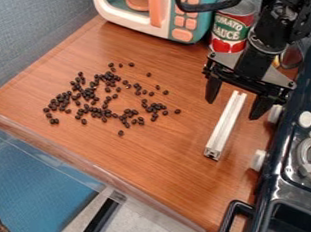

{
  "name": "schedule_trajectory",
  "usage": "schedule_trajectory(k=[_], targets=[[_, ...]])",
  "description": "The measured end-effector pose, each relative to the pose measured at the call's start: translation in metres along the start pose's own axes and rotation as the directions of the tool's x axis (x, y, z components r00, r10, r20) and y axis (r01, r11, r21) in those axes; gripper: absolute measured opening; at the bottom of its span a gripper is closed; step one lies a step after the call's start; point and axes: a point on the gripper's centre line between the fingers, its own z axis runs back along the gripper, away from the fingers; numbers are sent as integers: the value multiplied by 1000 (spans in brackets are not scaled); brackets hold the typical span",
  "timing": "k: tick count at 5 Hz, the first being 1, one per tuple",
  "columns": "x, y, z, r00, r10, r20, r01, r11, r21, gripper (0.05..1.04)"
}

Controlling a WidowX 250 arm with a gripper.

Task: Sweep into pile

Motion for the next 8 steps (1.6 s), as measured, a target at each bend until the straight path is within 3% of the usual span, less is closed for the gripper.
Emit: schedule_trajectory(k=[1,4,5,7,8], targets=[[-5,-1,-12,1000,-7,-31,7,1000,13,999],[-9,13,-39,997,-72,-30,71,997,-23,999],[-10,13,-45,997,-73,-39,71,997,-41,950],[-8,19,-47,997,-65,-43,63,997,-51,381],[-6,25,-48,997,-65,-45,63,997,-43,351]])
